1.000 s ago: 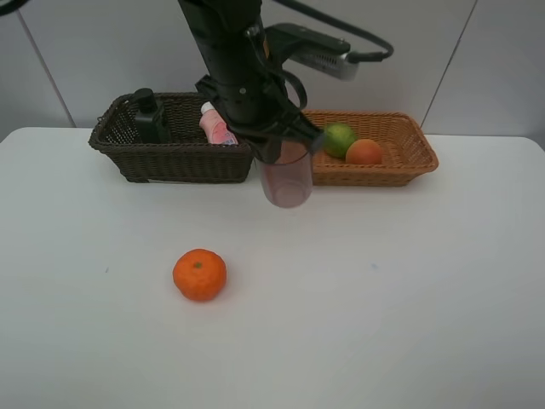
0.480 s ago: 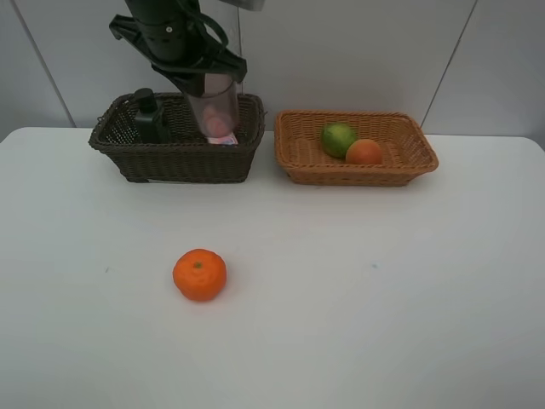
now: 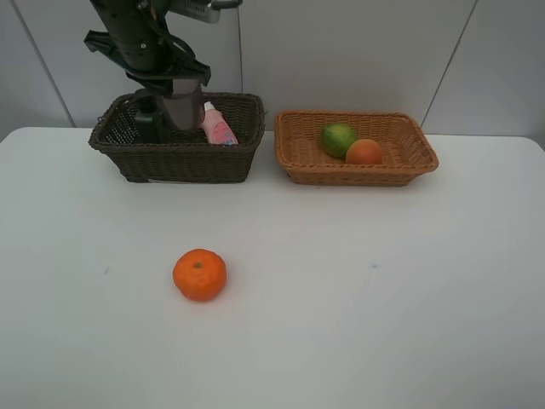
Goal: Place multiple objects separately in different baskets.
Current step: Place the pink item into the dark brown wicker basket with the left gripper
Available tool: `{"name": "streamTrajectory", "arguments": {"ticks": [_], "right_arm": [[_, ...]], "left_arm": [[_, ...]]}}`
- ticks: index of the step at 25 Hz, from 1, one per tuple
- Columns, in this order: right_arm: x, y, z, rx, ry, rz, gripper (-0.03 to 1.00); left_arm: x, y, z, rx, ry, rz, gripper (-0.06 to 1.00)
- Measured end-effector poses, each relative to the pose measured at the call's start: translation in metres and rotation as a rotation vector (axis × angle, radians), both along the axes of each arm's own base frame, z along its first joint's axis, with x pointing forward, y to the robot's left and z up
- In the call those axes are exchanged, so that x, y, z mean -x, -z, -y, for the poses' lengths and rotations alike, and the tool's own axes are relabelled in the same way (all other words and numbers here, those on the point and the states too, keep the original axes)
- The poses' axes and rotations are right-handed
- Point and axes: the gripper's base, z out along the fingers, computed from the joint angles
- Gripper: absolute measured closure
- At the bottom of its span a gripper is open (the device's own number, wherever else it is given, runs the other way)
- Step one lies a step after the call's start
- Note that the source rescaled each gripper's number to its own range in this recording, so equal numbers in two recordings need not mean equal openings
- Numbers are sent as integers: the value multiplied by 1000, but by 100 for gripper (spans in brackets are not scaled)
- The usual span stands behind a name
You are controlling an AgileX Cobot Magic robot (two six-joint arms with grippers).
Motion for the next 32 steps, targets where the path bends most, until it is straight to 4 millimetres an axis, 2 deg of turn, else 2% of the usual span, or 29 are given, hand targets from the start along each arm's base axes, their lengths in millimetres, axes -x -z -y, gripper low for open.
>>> {"name": "streamTrajectory", "arguments": {"ticks": [5,10,18,20,22,27,29,32], "right_arm": [[0,0,0,0,0,0,18],[0,0,0,0,0,0,18],[0,0,0,0,0,0,18],[0,0,0,0,0,0,18],[0,0,0,0,0,0,18],[0,0,0,0,0,0,18],[0,0,0,0,0,0,18],[0,0,0,0,0,0,18]], "left_arm": [[-12,26,-4,-18,1,-17,94],[-25,49,-17,-28,-14,-21,94],[-33,55,-16,17,-1,24,94],[-33,56,-15,29,-8,16,90],[-32,57,-15,33,-10,12,77],[-32,58,-15,35,-12,8,22],[-32,59,-15,33,-15,2,9],[-28,59,-13,23,-20,-26,4]]}}
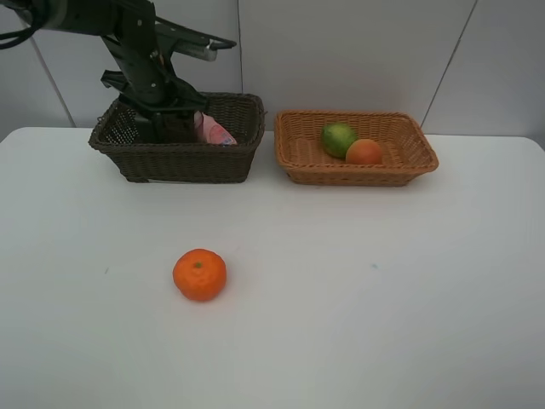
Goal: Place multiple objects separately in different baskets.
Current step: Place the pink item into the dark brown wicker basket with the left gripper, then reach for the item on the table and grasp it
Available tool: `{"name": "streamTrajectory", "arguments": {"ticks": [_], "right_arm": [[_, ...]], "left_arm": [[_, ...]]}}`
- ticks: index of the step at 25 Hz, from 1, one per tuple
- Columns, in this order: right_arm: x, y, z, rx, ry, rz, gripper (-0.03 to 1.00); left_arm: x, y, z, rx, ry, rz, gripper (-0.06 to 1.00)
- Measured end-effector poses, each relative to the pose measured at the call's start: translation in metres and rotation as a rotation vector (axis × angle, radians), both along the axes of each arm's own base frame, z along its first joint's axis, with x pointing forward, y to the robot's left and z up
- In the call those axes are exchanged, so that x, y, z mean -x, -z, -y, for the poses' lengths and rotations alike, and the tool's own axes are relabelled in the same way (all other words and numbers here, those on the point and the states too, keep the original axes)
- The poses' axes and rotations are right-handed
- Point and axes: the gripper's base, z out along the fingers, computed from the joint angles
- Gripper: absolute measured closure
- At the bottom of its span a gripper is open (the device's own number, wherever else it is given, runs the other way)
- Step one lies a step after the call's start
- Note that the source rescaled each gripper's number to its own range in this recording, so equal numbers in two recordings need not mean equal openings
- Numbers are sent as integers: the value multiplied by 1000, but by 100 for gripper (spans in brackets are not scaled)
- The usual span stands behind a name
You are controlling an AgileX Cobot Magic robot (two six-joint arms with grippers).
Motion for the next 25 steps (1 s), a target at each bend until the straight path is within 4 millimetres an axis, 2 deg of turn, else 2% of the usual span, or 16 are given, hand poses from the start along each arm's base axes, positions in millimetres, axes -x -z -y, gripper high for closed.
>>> {"name": "streamTrajectory", "arguments": {"ticks": [3,11,14,17,25], "right_arm": [[0,0,0,0,0,0,18],[0,0,0,0,0,0,18],[0,0,0,0,0,0,18],[0,0,0,0,0,0,18],[0,0,0,0,0,0,18]], "left_arm": [[7,-7,6,-5,0,-21,3],[46,-60,36,1,97,-38,2],[60,-60,45,12,137,-66,2],[85,-48,55,-2,209,-131,2],[143,3,59,-121,444,-305,1]]}}
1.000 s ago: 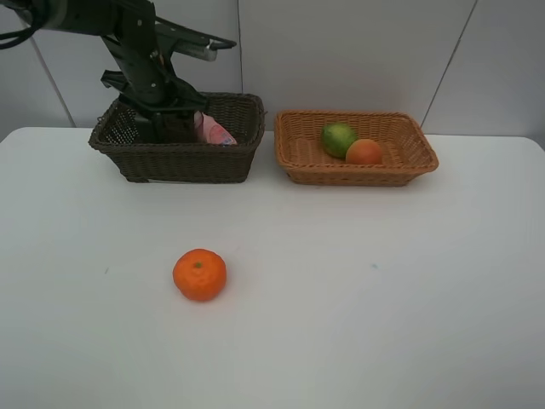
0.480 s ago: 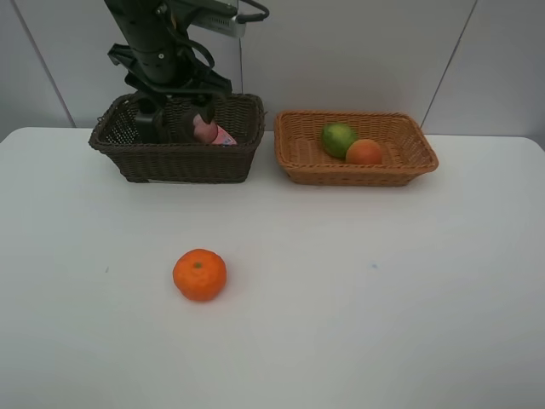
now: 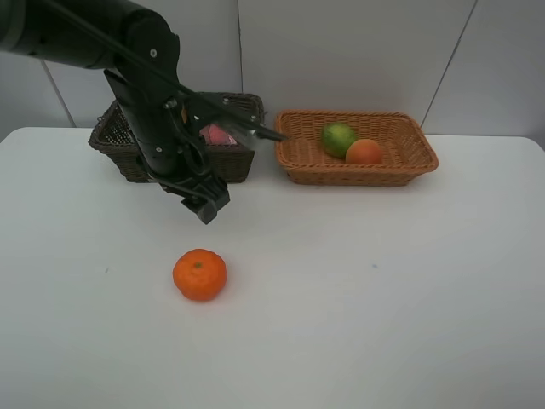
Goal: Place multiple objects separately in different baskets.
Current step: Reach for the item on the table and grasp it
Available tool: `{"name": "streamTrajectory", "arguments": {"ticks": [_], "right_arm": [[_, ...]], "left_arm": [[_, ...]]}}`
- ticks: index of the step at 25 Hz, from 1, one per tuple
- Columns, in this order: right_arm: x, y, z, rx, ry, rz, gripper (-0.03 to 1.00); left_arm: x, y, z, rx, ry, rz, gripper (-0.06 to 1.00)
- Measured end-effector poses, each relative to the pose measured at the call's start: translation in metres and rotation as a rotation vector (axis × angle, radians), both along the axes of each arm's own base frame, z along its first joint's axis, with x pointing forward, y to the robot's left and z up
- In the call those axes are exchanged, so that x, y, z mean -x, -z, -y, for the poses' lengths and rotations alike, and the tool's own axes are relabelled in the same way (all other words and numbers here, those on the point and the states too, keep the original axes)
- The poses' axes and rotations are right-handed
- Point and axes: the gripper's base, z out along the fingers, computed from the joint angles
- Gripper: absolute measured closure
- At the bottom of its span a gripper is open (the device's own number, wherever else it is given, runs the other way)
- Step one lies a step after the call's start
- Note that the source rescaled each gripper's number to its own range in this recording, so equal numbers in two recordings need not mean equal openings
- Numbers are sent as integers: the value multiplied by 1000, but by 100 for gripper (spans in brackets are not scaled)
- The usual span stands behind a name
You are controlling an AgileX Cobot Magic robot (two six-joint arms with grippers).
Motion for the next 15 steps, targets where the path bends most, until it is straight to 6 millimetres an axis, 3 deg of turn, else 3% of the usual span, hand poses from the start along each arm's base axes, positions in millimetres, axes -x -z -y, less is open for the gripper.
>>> {"name": "streamTrajectory", "arguments": {"ticks": [8,15], "right_arm": [[0,0,0,0,0,0,18],[0,0,0,0,0,0,18]], "left_arm": [[23,13,10,-25,247,-94,1],[32,24,9,-26,302,-108,1]]}}
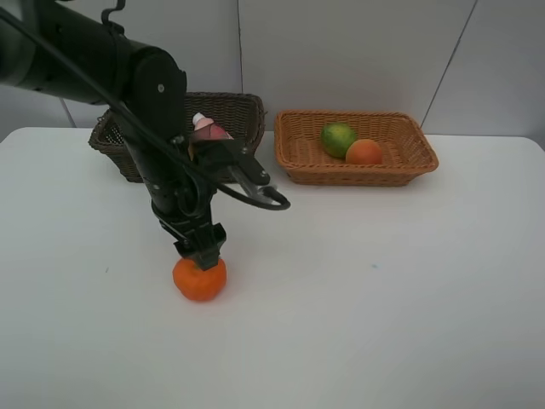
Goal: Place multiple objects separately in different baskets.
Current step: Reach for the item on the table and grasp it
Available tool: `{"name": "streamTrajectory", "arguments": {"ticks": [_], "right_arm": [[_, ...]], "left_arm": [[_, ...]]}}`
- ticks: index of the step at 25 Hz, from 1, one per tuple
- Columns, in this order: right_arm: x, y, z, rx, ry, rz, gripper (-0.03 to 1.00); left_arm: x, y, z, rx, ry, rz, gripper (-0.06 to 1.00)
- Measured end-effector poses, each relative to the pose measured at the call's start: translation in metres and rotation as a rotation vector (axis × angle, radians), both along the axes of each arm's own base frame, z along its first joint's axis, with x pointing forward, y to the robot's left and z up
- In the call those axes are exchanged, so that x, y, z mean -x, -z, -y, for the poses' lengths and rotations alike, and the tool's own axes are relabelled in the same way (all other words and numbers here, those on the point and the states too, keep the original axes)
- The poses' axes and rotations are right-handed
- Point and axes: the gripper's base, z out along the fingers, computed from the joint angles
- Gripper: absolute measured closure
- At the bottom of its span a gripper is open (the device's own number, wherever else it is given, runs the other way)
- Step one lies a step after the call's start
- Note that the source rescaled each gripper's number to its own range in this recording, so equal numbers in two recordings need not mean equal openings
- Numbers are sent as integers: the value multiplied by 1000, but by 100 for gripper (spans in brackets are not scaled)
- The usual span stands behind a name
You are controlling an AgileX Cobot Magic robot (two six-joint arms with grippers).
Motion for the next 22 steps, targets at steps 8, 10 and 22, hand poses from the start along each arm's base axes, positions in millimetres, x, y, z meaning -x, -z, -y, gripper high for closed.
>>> {"name": "streamTrajectory", "arguments": {"ticks": [8,10,22], "right_arm": [[0,0,0,0,0,0,18],[0,0,0,0,0,0,18],[0,0,0,0,0,0,18]], "left_arm": [[7,7,3,-15,139,22,1],[6,5,4,-27,199,23,1],[5,2,5,-76,574,59,0]]}}
